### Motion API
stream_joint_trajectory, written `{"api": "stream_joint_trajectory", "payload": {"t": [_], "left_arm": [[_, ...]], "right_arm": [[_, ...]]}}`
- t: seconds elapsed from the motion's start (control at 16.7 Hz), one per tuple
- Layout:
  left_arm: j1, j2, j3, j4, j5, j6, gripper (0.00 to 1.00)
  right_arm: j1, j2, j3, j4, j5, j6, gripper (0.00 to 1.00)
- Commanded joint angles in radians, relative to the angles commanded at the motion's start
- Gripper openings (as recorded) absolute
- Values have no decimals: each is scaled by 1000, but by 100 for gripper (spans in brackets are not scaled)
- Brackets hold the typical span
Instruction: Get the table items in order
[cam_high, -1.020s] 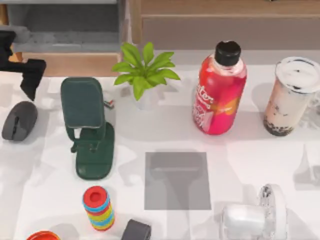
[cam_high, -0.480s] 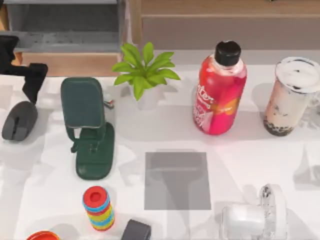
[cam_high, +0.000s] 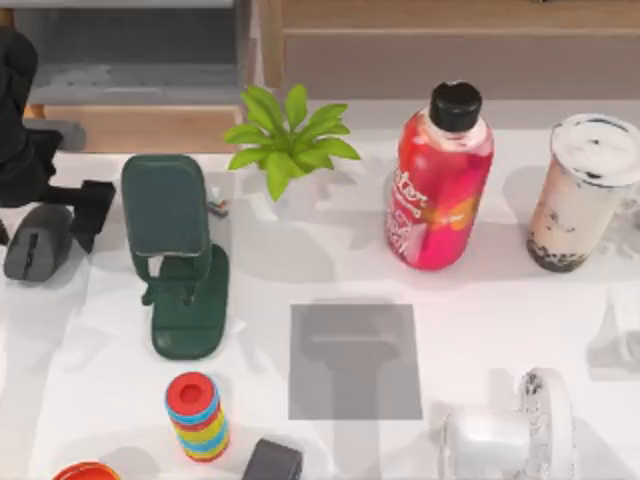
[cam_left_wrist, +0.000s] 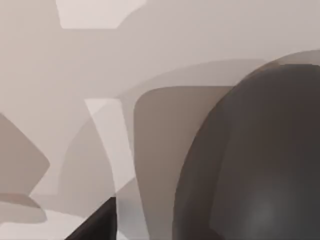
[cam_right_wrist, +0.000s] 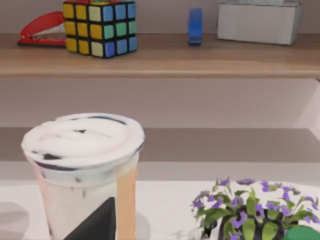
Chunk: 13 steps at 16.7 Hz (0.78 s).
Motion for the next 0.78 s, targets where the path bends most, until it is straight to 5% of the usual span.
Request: {"api": "stream_joint_trajectory", "payload": {"t": [0.3,0.78], "left_arm": [[2,8,-14,19,0,2,100],[2,8,-14,19,0,2,40]], "right_arm": [[0,0,0,0,0,0,100],[0,0,0,0,0,0,100]]}}
